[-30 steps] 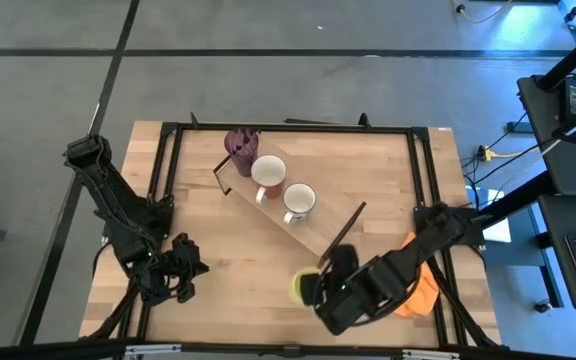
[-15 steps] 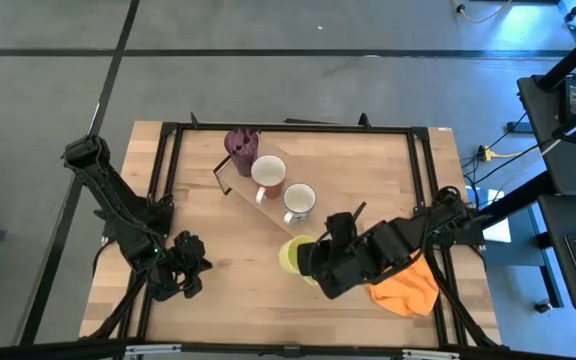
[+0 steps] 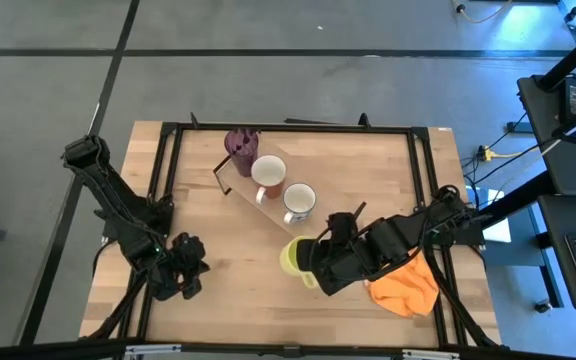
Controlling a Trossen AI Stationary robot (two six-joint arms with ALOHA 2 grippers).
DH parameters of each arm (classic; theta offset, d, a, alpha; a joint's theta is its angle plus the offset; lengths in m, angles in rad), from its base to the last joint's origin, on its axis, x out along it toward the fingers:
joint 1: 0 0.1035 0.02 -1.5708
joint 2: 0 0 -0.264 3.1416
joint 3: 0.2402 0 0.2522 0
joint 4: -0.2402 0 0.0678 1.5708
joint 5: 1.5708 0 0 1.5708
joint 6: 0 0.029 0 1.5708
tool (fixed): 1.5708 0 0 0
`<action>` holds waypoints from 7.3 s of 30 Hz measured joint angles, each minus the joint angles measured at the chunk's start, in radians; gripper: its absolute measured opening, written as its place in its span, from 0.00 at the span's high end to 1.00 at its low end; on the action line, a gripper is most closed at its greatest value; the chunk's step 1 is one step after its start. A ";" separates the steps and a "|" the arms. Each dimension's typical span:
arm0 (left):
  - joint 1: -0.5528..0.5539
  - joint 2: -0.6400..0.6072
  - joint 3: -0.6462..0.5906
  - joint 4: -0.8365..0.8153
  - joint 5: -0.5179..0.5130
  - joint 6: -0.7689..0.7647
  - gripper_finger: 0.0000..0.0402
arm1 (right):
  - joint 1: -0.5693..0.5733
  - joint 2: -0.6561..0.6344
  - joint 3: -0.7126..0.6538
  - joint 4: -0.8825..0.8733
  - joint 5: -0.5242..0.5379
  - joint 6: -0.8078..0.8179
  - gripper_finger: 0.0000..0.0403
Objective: Stack small to large cups/mugs on shelf
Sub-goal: Put the yellow mug on the shelf
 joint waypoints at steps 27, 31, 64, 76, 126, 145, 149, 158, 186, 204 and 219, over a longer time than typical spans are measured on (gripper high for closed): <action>-0.065 0.000 0.000 -0.316 0.128 -0.104 0.94 | -0.046 -0.119 -0.182 -0.001 -0.035 0.192 0.98; -0.065 0.000 0.000 -0.319 0.128 -0.107 0.94 | -0.054 -0.119 -0.182 -0.001 -0.059 0.191 0.98; -0.065 0.000 0.000 -0.453 0.289 -0.153 0.94 | -0.143 -0.167 -0.336 0.000 -0.053 0.264 0.96; -0.065 0.000 0.000 -0.506 0.284 -0.152 0.94 | -0.143 -0.198 -0.407 0.004 -0.091 0.250 0.96; -0.055 0.000 0.000 -0.251 0.223 -0.121 0.94 | -0.108 -0.319 -0.414 0.073 0.094 0.091 0.85; 0.262 0.000 0.215 -0.120 -0.013 0.085 0.94 | -0.172 -0.327 -0.414 0.411 0.126 -0.473 0.99; 0.307 0.000 0.267 -0.119 -0.011 0.106 0.94 | -0.171 -0.332 -0.415 0.379 0.104 -0.516 0.99; 0.309 0.000 0.313 0.004 -0.020 0.109 0.94 | -0.155 -0.373 -0.415 0.153 0.131 -0.535 1.00; 0.376 0.183 0.314 0.452 -0.056 0.307 0.94 | -0.206 -0.409 -0.556 0.002 0.078 -0.485 1.00; 0.509 0.183 0.314 0.459 -0.017 0.373 0.94 | -0.215 -0.408 -0.680 0.123 0.067 -0.487 1.00; 0.505 0.183 0.314 0.455 0.014 0.406 0.94 | -0.086 -0.403 -0.687 0.321 -0.088 -0.430 0.99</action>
